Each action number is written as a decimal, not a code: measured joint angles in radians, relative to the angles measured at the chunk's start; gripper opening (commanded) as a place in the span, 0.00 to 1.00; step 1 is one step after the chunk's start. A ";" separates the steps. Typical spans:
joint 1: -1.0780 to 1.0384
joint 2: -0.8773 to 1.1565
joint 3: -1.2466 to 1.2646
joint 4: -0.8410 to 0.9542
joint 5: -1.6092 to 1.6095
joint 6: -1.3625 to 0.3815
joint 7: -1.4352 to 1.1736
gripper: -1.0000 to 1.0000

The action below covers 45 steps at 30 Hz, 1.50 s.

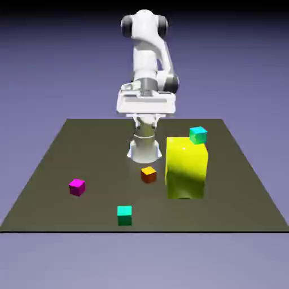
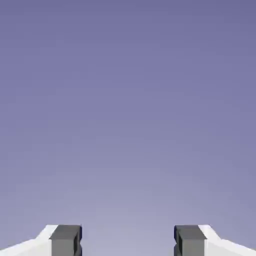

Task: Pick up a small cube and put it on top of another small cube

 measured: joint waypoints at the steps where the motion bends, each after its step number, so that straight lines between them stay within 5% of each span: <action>1: -0.001 0.036 -0.019 0.024 0.005 -0.036 -0.012 0.50; 34: -0.029 1.232 -0.656 0.829 0.184 -1.210 -0.404 0.50; 39: -0.041 1.293 -0.628 0.751 0.223 -1.089 -0.424 0.50; 40: -0.043 1.302 -0.622 0.737 0.229 -1.068 -0.426 0.00; 45: -0.031 1.251 -0.656 0.822 0.194 -1.198 -0.410 0.00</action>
